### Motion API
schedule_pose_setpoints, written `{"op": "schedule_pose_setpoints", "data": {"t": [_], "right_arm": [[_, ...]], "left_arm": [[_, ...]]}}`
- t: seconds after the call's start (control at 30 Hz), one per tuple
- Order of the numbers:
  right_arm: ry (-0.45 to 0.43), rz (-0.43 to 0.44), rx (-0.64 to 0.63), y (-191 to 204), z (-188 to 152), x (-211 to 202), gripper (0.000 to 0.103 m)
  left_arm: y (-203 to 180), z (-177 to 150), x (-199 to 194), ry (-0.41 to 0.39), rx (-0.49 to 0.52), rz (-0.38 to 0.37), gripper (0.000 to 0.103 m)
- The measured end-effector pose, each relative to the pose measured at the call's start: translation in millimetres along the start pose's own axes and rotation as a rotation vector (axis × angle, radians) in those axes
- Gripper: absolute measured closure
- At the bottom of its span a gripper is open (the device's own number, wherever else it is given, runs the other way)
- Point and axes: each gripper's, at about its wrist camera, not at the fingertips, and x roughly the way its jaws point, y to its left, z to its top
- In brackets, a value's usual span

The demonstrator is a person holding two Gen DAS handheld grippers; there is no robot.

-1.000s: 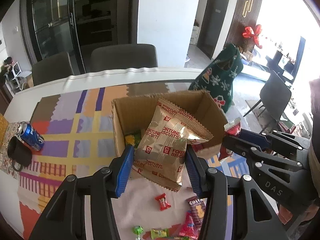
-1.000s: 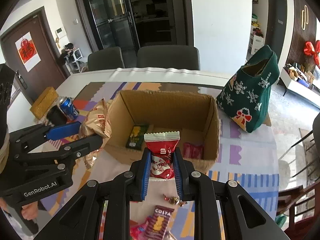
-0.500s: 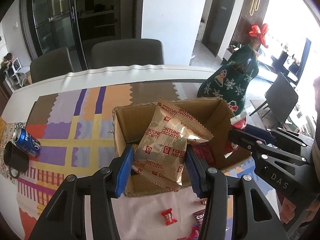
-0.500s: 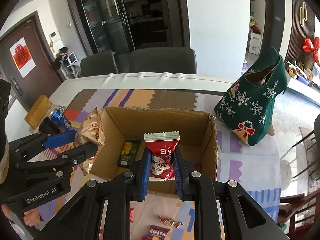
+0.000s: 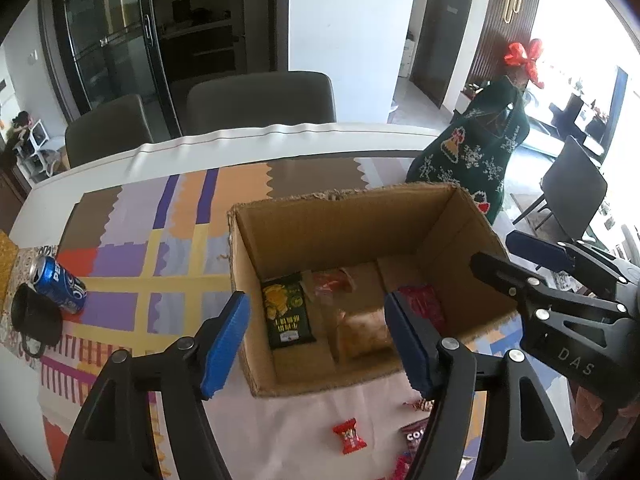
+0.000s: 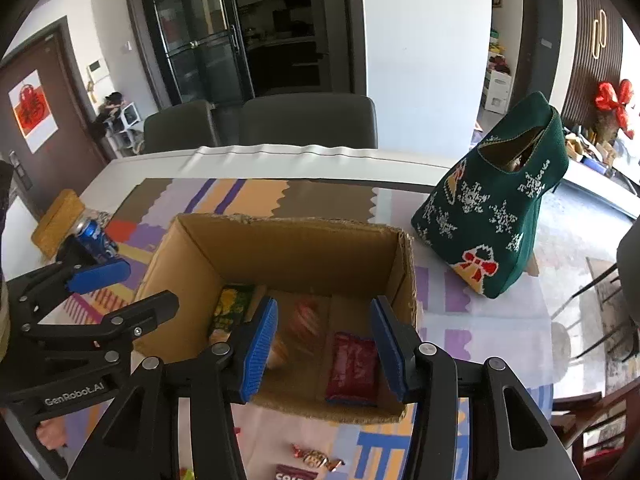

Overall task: Organize snacks
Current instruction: 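Withdraw both tools from the box toward the remaining snacks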

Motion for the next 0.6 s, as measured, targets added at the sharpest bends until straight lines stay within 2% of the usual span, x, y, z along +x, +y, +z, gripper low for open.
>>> {"op": "schedule_pose_setpoints", "data": {"t": [0.37, 0.6], "right_arm": [[0.011, 0.043, -0.035, 4.6, -25.8, -24.0, 0.054], [0.019, 0.051, -0.072, 7.9, -43.3, -38.0, 0.054]], "left_arm": [[-11.0, -22.8, -31.9, -0.043, 0.016, 0.035, 0.033], [-19.1, -42.8, -42.9, -0.045, 0.028, 0.024, 0.032]]}}
